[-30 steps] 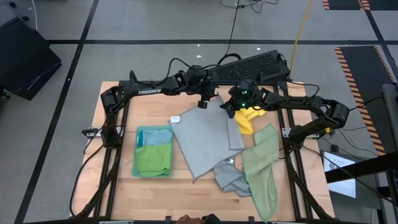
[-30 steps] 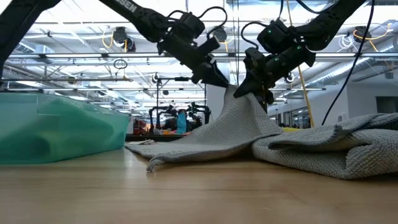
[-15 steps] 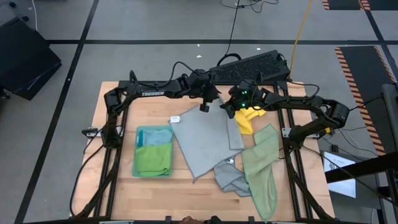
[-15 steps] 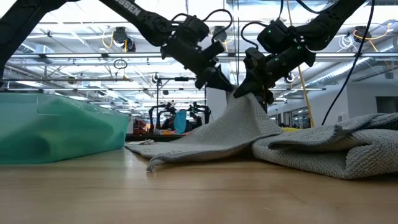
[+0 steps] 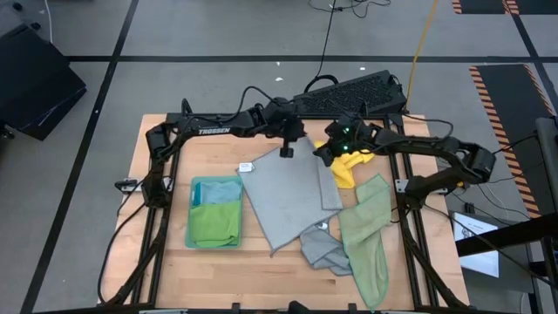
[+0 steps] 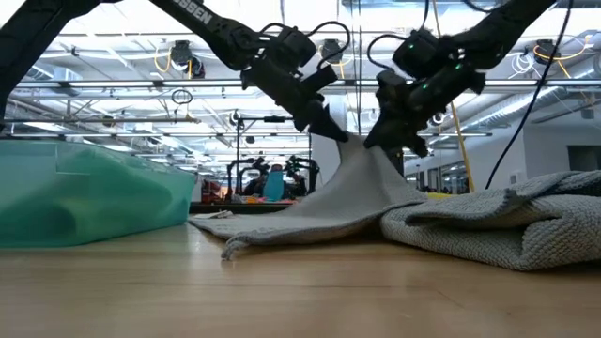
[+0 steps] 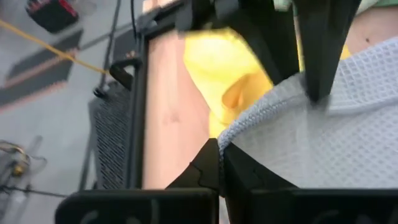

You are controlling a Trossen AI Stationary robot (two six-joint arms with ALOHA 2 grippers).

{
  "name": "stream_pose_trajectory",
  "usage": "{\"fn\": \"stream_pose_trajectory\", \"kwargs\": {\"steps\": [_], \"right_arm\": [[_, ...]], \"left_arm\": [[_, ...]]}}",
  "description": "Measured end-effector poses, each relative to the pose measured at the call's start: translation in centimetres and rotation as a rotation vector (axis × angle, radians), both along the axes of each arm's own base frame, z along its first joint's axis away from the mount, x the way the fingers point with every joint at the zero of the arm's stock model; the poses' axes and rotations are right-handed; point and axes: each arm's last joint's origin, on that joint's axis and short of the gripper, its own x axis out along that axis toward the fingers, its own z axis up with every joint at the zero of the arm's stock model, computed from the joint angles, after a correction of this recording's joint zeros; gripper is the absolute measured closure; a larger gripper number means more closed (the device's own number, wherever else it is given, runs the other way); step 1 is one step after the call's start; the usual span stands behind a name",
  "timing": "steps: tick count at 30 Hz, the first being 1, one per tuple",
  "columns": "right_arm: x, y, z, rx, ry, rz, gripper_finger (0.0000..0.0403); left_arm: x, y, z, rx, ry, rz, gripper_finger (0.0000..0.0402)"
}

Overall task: Fold microfiber towels
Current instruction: Fold the top gray microfiber cloth

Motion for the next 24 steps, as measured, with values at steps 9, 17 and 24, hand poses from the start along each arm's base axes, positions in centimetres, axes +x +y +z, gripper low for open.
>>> {"fn": "stream_pose_trajectory", "kwargs": {"steps": [9,17,24], "right_arm": [[-2.1,6.2,3.5,-0.054,0.060,0.117,0.0237],[-0.6,13.7,2.5,-0.240,0.156,0.357,0.0253],[0.4,15.8,-1.3,-0.314,0.323,0.473,0.0268]], "left_arm": [[-0.2,-0.5,0.1,-0.094,0.018,0.050,0.0398],[-0.2,-0.5,0.2,-0.102,0.009,0.058,0.0398],[-0.2,-0.5,0.1,-0.095,0.018,0.065,0.0398]]}}
